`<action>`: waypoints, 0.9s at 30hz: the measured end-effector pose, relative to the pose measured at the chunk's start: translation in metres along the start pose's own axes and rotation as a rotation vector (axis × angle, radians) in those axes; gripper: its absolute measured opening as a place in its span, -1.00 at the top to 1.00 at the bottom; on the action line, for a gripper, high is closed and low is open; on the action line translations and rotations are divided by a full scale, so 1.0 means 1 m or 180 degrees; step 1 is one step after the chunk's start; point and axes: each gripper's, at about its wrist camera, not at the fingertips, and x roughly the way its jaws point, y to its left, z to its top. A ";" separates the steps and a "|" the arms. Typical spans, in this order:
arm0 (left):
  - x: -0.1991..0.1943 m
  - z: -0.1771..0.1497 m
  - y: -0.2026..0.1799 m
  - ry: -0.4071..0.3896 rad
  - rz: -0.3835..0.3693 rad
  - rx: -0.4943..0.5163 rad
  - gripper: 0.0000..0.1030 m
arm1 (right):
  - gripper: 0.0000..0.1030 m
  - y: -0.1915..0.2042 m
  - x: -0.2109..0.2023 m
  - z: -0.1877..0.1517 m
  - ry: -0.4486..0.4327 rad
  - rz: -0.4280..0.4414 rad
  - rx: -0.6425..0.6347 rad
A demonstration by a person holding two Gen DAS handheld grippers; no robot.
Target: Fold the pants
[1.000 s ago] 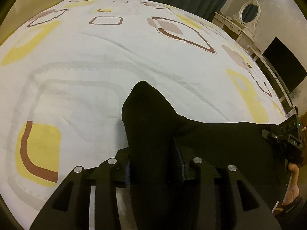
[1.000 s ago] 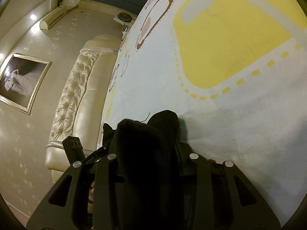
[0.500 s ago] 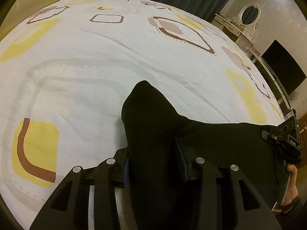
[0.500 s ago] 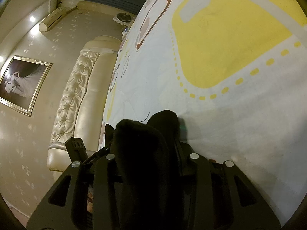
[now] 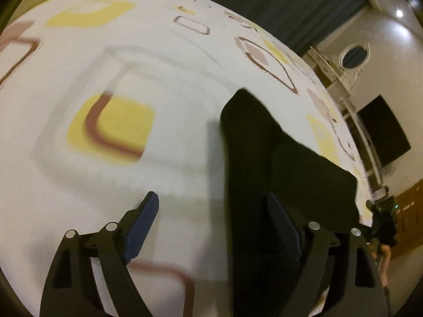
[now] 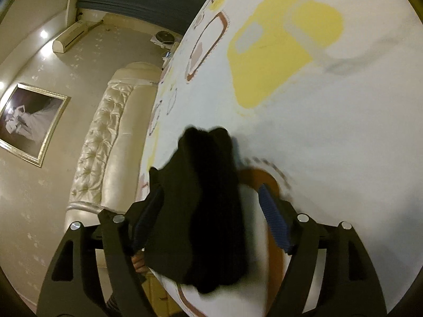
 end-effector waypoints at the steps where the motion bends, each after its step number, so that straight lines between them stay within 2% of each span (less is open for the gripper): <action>1: -0.008 -0.009 0.002 0.0004 -0.0032 -0.0005 -0.61 | -0.46 -0.002 -0.005 -0.004 -0.0011 0.0011 0.0014; 5: -0.027 -0.041 0.007 0.0066 -0.0191 -0.0060 -0.61 | -0.49 -0.015 -0.034 -0.033 -0.0090 0.0105 0.0139; 7: -0.031 -0.054 0.008 0.0118 -0.0324 -0.0145 -0.61 | -0.50 -0.018 -0.040 -0.044 -0.0095 0.0128 0.0176; 10: -0.032 -0.066 0.005 0.0128 -0.0394 -0.0212 -0.61 | -0.51 -0.018 -0.044 -0.058 -0.0076 0.0159 0.0198; 15: -0.029 -0.070 0.006 0.0094 -0.0503 -0.0392 -0.65 | -0.52 -0.011 -0.032 -0.071 0.0009 0.0160 0.0183; 27: -0.014 -0.067 -0.001 0.0201 -0.0569 -0.0394 -0.71 | -0.53 0.009 0.010 -0.065 0.0067 -0.0073 0.0073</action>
